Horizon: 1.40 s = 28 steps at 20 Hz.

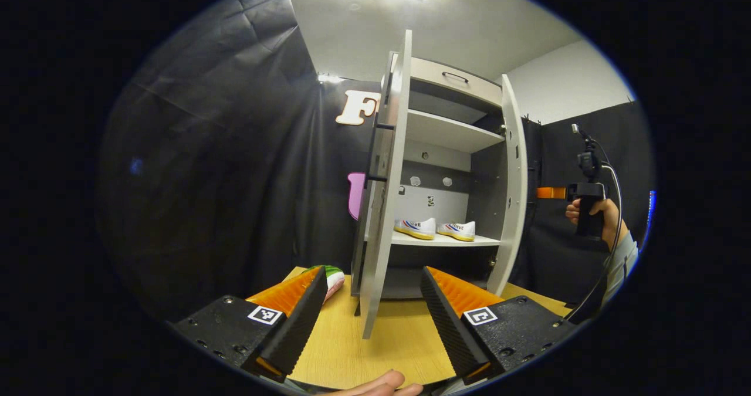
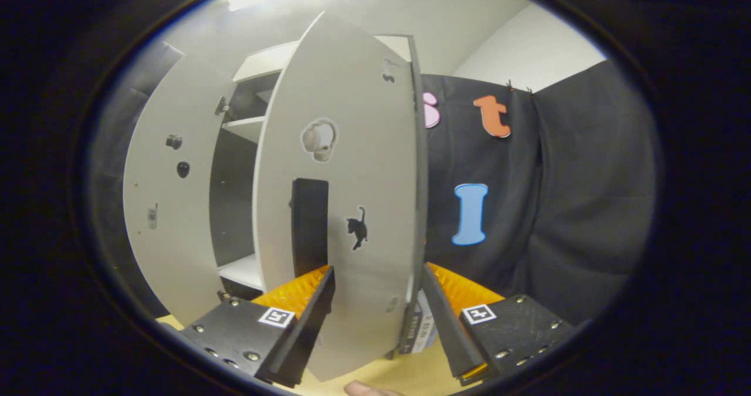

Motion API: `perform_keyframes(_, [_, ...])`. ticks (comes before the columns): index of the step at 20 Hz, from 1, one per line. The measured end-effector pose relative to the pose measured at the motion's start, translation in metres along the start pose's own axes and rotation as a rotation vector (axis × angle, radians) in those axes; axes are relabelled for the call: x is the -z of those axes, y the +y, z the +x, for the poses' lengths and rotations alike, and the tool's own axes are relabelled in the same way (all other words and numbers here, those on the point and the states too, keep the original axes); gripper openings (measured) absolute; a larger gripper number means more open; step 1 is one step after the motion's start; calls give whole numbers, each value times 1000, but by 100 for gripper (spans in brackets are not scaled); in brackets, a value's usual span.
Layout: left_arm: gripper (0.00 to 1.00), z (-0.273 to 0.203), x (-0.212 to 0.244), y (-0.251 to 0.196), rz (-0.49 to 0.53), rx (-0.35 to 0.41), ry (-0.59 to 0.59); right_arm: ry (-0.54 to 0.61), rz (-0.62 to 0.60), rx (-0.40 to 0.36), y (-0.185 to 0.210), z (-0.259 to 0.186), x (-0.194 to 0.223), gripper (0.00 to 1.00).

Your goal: Grab one shoe with the right hand and put it into the shoe cabinet, grab the other shoe with the left hand and put it into the shoe cabinet; then close the right door with the right hand and the left door with the left hand.

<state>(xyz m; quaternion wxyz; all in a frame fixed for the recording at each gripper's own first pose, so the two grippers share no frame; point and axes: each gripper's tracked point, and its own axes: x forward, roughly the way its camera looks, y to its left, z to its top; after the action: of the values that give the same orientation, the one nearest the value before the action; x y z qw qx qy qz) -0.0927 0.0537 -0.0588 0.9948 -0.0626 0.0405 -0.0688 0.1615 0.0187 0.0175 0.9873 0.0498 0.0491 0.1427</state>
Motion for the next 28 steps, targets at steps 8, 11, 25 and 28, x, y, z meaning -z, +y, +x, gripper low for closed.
perform_keyframes(8, [96, -20, -10, 47, 34, -80, 7, -3, -55, 16, 24, -30, 35, 94])
perform_keyframes(11, [93, -21, -8, 54, 26, -76, 20, -1, -19, -31, 31, -52, 35, 93])
perform_keyframes(25, [97, 35, -22, 155, -43, -144, 81, -66, -5, -126, 83, -155, 47, 93])
perform_keyframes(28, [96, 65, -43, 166, -75, -122, 83, -57, -11, -104, 90, -168, 53, 96])
